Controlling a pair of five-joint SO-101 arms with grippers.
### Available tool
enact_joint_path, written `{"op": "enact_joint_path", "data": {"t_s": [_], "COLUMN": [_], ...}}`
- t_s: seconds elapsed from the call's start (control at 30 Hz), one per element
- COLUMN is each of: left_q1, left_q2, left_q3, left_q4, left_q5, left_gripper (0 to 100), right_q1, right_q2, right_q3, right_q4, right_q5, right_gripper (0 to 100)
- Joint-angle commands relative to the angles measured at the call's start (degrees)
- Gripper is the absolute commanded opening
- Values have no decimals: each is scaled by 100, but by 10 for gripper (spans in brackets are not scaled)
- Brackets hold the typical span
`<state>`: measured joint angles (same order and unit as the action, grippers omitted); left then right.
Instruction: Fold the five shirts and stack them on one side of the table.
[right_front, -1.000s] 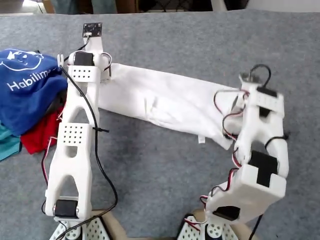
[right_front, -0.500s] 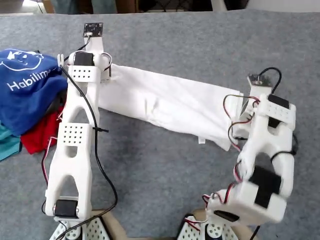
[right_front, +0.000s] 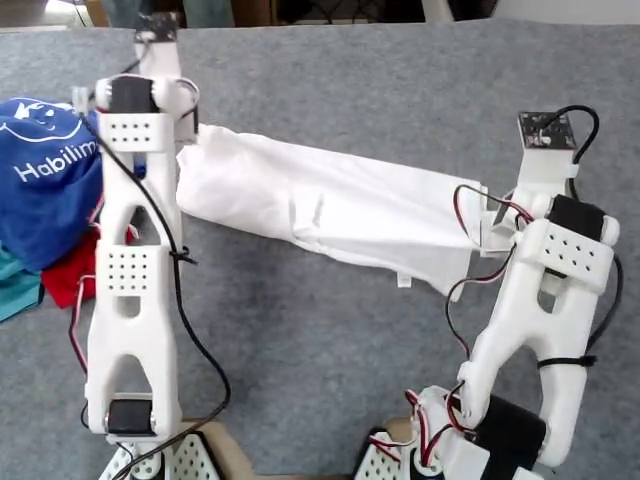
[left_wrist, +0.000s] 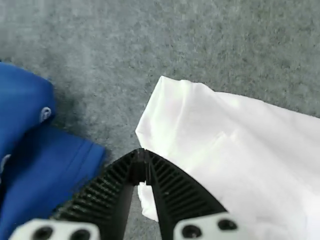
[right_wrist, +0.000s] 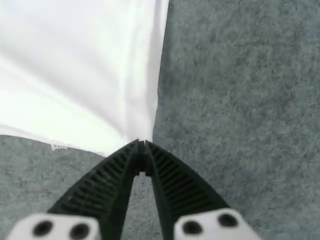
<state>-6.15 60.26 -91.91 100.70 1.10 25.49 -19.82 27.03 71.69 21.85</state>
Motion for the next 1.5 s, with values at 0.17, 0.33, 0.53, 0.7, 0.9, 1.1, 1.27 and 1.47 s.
{"op": "enact_joint_path", "data": {"t_s": [0.17,0.33,0.53,0.7,0.9,1.1,1.27,1.47], "left_q1": [-215,-268,-505,-989,-1103,-1174,-1147,-1138], "left_q2": [-2752,-4642,-6813,-8035,-8211,-8229,-8229,-8229], "left_q3": [3987,7178,10844,13244,14844,15081,15099,15099], "left_q4": [26,-1064,-3051,-4853,-6356,-6831,-6831,-6831], "left_q5": [-26,0,-158,-334,-686,-677,-721,-712], "left_gripper": [28,29,29,29,29,29,29,29], "right_q1": [167,141,211,211,-53,-308,-325,-431], "right_q2": [-189,-189,-180,-171,426,1244,1429,1552], "right_q3": [-347,-347,-251,-242,-303,-620,-1411,-2079], "right_q4": [-9,-352,-501,-475,-466,-343,167,651], "right_q5": [62,70,9,18,-1108,-2198,-2690,-2673], "right_gripper": [19,18,18,18,87,129,203,230]}}
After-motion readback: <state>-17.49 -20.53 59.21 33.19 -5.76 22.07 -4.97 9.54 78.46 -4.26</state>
